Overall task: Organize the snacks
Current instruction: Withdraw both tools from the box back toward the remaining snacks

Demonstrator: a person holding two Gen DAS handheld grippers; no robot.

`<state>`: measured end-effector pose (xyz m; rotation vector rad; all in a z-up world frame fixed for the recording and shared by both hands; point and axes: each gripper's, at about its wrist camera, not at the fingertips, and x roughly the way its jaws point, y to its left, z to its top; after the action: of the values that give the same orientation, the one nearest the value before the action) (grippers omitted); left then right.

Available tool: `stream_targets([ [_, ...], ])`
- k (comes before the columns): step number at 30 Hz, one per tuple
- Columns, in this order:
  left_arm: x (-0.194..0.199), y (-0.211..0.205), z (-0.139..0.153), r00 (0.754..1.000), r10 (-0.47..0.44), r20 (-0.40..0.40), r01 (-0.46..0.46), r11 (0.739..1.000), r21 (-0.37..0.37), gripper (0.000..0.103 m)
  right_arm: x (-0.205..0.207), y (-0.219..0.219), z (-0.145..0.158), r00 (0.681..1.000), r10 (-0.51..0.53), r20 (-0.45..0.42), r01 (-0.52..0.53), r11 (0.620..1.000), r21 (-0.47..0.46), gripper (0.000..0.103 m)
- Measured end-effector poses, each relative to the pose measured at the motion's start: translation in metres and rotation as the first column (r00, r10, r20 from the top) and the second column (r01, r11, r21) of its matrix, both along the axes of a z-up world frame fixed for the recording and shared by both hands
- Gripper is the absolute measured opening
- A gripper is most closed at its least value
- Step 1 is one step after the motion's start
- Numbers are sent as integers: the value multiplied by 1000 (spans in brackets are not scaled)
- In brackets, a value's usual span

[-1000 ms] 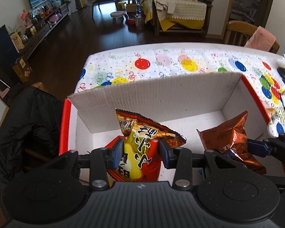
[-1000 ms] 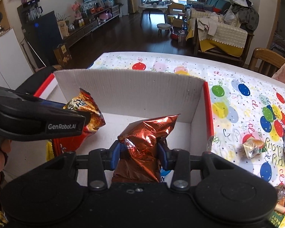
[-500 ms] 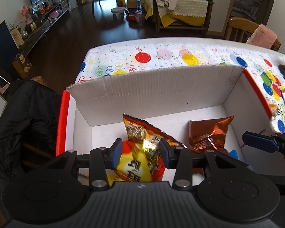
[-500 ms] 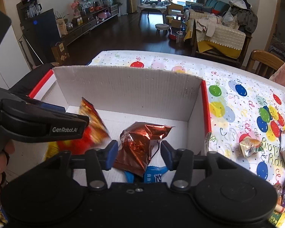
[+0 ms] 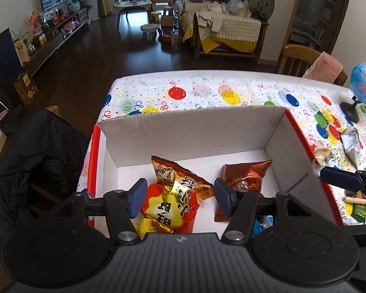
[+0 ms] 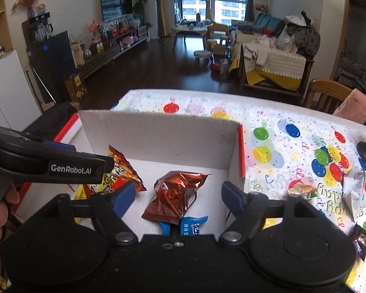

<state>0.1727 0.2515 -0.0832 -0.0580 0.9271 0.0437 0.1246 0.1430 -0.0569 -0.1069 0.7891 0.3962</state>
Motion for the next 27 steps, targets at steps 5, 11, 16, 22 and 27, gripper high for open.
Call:
stream_targets([
  [5, -14, -5, 14, 999, -14, 36, 14, 1000, 2, 61, -11, -5, 14, 999, -12, 30, 11, 1000, 28, 86],
  [11, -28, -15, 32, 996, -20, 86, 19, 1000, 13, 64, -24, -16, 28, 997, -19, 69, 16, 999, 51, 88],
  [16, -38, -23, 46, 992, -25, 120, 27, 1000, -13, 67, -34, -30, 41, 994, -41, 101, 33, 996, 81, 91],
  [22, -50, -42, 60, 987, -25, 161, 30, 999, -30, 73, -43, -53, 54, 990, -64, 126, 50, 992, 116, 95],
  [27, -62, -62, 68, 983, -26, 180, 36, 998, -50, 76, -52, -75, 60, 989, -82, 127, 62, 986, 153, 98],
])
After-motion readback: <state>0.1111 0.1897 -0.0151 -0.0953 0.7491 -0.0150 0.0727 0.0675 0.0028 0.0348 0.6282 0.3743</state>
